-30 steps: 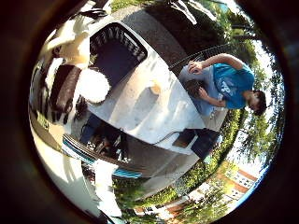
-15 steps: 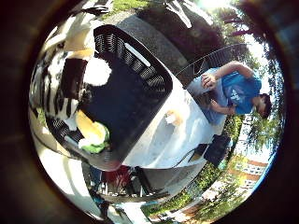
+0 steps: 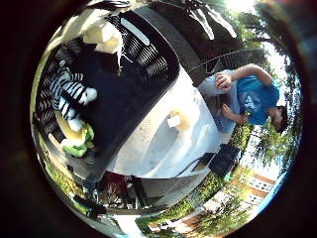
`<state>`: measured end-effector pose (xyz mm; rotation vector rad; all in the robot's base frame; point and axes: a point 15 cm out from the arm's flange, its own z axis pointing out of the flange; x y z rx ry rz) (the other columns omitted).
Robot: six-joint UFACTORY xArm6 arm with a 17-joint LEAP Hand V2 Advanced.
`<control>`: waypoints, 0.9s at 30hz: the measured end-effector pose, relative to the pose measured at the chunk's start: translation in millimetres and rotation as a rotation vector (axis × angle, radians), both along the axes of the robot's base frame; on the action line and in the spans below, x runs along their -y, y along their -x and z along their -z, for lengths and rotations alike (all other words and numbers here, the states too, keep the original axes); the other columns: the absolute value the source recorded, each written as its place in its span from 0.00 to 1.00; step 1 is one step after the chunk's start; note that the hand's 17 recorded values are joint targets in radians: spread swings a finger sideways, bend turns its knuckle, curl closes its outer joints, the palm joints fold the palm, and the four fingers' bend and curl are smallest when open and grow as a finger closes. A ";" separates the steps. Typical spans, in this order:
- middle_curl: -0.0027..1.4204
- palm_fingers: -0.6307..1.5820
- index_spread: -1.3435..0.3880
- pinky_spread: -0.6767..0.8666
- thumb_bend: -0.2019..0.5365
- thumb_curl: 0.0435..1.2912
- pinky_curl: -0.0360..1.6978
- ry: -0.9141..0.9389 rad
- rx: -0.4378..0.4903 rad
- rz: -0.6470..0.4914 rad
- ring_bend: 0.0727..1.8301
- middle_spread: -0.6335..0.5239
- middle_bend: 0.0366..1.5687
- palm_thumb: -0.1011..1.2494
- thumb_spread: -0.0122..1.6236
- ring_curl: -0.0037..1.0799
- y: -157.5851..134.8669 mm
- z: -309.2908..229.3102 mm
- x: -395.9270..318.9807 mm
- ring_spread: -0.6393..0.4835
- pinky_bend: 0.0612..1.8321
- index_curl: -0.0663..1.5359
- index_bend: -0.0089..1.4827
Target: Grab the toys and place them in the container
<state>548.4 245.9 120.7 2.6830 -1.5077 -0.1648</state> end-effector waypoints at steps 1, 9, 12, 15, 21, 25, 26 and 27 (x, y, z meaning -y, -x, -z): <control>0.26 0.26 0.53 0.79 0.23 0.28 0.37 0.000 0.006 0.014 0.25 0.66 0.07 0.53 0.69 0.33 -5.5 -9.5 13.9 0.86 0.44 0.12 0.21; 0.25 0.29 0.62 0.77 0.23 0.26 0.31 0.080 0.081 0.154 0.24 0.64 0.10 0.52 0.70 0.31 -51.0 -44.7 162.5 0.83 0.32 0.16 0.14; 0.24 0.30 0.63 0.75 0.23 0.25 0.28 0.124 0.081 0.170 0.24 0.63 0.09 0.50 0.70 0.31 -56.8 -40.4 215.7 0.82 0.30 0.17 0.13; 0.24 0.30 0.64 0.74 0.23 0.24 0.27 0.147 0.057 0.162 0.23 0.63 0.09 0.48 0.70 0.30 -57.6 -18.0 246.8 0.82 0.28 0.18 0.12; 0.23 0.30 0.65 0.74 0.23 0.23 0.25 0.154 0.021 0.163 0.22 0.63 0.09 0.47 0.70 0.30 -60.5 57.0 275.4 0.82 0.28 0.18 0.11; 0.23 0.30 0.66 0.74 0.23 0.22 0.25 0.143 0.052 0.171 0.23 0.63 0.09 0.46 0.70 0.30 -70.4 97.5 282.3 0.82 0.29 0.18 0.11; 0.23 0.30 0.66 0.74 0.23 0.22 0.24 0.140 0.061 0.172 0.23 0.64 0.09 0.46 0.70 0.30 -72.9 107.2 282.5 0.82 0.29 0.18 0.11; 0.23 0.31 0.66 0.74 0.23 0.22 0.24 0.137 0.072 0.173 0.23 0.64 0.09 0.46 0.70 0.30 -75.4 115.3 282.4 0.82 0.30 0.18 0.11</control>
